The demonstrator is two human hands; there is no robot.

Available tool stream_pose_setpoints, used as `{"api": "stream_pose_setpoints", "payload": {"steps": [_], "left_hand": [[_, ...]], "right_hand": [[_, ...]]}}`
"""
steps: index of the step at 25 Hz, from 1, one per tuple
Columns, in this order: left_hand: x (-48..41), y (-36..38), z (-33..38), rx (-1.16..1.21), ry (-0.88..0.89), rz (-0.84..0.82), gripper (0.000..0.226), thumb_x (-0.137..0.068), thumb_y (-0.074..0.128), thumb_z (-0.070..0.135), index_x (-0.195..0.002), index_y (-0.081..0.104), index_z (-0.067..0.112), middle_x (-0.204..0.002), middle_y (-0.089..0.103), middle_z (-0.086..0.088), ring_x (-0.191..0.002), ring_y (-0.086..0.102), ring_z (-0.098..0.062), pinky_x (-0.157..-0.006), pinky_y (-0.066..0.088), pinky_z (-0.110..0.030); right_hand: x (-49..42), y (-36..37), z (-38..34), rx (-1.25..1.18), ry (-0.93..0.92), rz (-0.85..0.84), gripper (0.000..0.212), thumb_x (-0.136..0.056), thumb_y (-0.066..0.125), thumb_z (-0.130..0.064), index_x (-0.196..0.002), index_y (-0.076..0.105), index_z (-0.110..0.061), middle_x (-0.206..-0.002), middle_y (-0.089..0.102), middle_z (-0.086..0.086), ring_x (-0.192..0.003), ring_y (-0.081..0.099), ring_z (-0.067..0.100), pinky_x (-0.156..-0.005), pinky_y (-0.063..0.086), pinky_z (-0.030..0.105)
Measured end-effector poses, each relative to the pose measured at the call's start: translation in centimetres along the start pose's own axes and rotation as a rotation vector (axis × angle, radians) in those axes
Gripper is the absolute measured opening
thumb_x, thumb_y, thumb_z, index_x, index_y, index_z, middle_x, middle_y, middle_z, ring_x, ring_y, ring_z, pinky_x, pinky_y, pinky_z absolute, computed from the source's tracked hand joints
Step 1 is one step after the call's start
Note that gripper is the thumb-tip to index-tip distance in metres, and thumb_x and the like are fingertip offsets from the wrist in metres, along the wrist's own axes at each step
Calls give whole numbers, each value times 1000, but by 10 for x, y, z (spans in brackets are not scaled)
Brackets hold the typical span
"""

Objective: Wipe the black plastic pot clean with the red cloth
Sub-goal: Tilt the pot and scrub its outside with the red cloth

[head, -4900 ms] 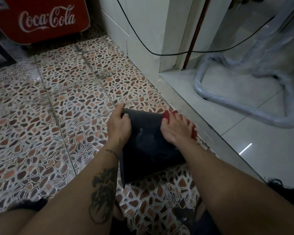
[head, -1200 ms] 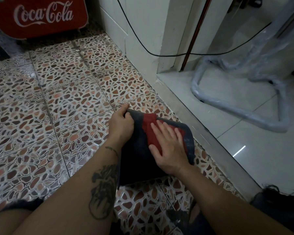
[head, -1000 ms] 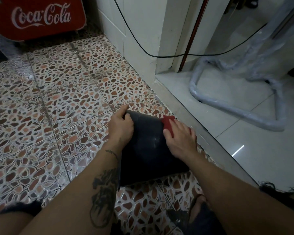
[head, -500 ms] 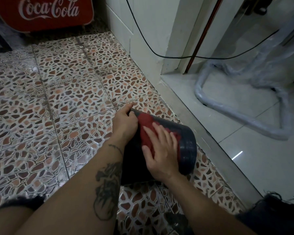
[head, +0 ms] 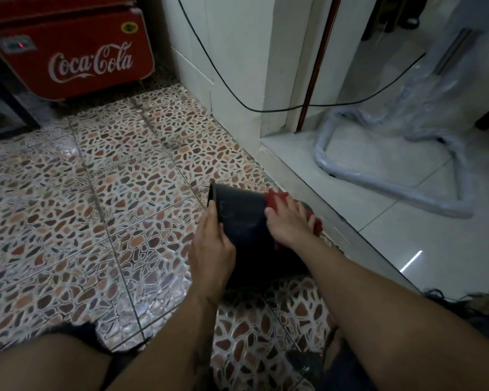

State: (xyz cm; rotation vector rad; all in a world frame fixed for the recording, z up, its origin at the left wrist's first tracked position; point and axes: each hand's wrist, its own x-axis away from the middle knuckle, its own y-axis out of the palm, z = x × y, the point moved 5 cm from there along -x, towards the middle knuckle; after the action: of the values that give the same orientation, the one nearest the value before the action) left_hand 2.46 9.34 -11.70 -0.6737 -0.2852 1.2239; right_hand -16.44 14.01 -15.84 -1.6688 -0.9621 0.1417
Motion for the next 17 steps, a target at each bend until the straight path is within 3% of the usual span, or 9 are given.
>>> {"api": "stream_pose_setpoints", "payload": {"steps": [3, 7, 10, 12, 15, 17], "left_hand": [[-21, -7, 3, 25, -115, 40, 43, -98, 46, 15, -139, 54, 24, -123, 64, -5, -106, 57, -21, -88, 39, -24], [-35, -12, 2, 22, -162, 38, 37, -93, 54, 14, -128, 65, 16, -126, 67, -5, -119, 58, -25, -103, 41, -33], [-45, -9, 6, -11, -180, 49, 25, -92, 54, 12, -110, 71, 12, -113, 70, -8, -104, 60, -25, -86, 35, -24], [-43, -5, 4, 56, -245, 2, 26, -93, 53, 15, -112, 69, 14, -114, 68, -4, -101, 57, -21, -82, 35, -21], [-12, 0, 4, 150, -176, -88, 44, -99, 45, 20, -142, 50, 24, -141, 52, 6, -125, 47, -10, -102, 28, -19], [0, 1, 0, 140, -129, -64, 49, -101, 41, 22, -150, 40, 23, -155, 40, 6, -139, 37, -10, -115, 22, -25]], "right_hand": [[34, 19, -40, -34, -307, -55, 62, -99, 17, -51, -160, 18, -42, -172, 10, -5, -157, 3, 20, -122, -8, 60], [88, 34, -12, -82, -437, 156, 63, -97, 19, -51, -159, 25, -42, -170, 19, -7, -156, 9, 14, -124, -8, 50], [87, 34, 36, -1, -289, 223, 64, -98, 13, -54, -159, 20, -40, -171, 16, -5, -156, 6, 15, -124, -6, 53], [65, 28, 52, -23, -128, 212, 65, -97, 8, -54, -159, 21, -38, -171, 16, -4, -157, 5, 16, -123, -6, 59], [28, 12, 57, -54, 88, 148, 63, -98, 12, -48, -158, 27, -34, -170, 20, -2, -156, 8, 20, -120, -4, 67], [14, 8, 42, -43, 143, 88, 63, -98, 14, -45, -158, 28, -32, -170, 20, -1, -156, 8, 24, -119, -5, 69]]}}
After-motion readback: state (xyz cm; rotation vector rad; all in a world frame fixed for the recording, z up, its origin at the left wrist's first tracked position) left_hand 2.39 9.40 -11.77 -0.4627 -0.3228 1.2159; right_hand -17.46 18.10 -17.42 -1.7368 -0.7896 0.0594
